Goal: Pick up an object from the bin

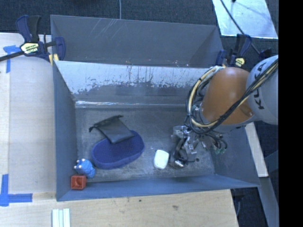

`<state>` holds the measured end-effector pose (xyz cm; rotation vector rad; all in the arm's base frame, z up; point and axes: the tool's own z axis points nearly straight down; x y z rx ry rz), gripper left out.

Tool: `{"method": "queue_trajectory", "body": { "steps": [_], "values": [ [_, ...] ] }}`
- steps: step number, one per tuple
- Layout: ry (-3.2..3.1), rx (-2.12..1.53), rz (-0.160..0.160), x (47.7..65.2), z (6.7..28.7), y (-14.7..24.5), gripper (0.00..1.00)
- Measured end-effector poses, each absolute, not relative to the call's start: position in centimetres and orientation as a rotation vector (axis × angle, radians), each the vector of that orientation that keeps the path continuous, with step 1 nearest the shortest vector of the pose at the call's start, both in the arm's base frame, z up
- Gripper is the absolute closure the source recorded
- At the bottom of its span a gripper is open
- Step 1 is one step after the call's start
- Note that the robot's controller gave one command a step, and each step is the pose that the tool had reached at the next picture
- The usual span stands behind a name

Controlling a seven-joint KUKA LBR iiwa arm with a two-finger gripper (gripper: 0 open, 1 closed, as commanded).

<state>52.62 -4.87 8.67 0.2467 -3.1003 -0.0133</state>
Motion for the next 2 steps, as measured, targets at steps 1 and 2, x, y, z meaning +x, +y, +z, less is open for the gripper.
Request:
{"method": "queue_trajectory", "body": {
  "steps": [1, 2],
  "values": [
    [-3.132, 0.25, -0.001, 52.5, 12.5, -4.8, 1.0],
    [-3.132, 0.25, 0.0, 52.5, 15.3, -4.9, 1.0]
  ]
}}
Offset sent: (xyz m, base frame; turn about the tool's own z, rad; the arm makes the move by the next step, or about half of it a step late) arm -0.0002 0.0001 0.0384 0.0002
